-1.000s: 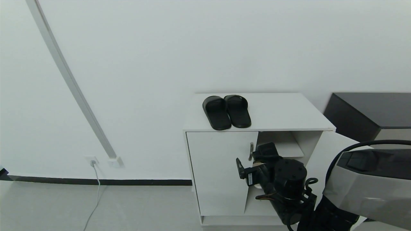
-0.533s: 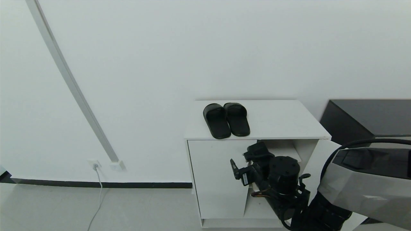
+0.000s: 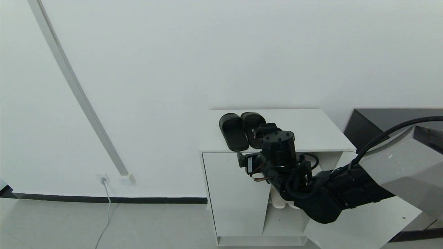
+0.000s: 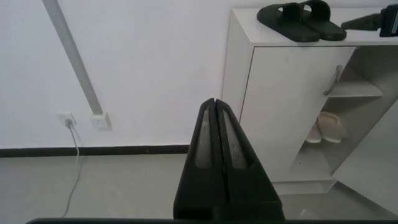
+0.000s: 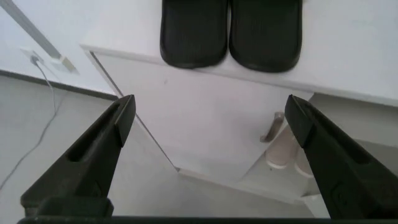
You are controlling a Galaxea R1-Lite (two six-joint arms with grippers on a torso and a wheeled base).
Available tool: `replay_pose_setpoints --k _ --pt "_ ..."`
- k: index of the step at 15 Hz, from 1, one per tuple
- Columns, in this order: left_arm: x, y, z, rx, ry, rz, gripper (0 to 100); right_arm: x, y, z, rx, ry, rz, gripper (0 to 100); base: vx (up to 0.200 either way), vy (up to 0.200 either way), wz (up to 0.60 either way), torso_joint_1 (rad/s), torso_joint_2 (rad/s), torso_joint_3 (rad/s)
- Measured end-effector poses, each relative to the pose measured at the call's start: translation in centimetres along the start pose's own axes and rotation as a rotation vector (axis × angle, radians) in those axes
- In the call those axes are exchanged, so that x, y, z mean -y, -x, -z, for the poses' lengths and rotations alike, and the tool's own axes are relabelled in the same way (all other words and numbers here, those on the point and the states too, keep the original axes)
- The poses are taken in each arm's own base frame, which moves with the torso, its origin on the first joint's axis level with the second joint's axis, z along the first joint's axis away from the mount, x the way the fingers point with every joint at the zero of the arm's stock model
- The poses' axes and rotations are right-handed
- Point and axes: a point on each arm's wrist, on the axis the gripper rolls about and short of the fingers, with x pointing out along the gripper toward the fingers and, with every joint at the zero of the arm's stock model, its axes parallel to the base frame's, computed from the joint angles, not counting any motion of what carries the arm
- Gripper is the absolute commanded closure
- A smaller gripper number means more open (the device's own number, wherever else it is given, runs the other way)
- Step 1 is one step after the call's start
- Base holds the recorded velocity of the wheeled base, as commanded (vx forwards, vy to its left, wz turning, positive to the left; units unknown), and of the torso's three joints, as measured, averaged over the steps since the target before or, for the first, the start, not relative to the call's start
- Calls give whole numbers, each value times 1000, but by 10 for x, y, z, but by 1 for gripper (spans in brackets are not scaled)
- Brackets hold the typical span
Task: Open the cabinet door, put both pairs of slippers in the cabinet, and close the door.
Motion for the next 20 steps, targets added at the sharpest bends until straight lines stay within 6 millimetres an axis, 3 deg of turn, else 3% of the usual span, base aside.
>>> replay_pose_setpoints --k 11,20 --pt "0 0 0 0 0 1 100 -5 -10 6 81 9 26 0 200 0 0 4 -1 1" --pt "0 0 0 0 0 1 100 -8 -27 19 94 49 13 0 0 0 0 0 0 0"
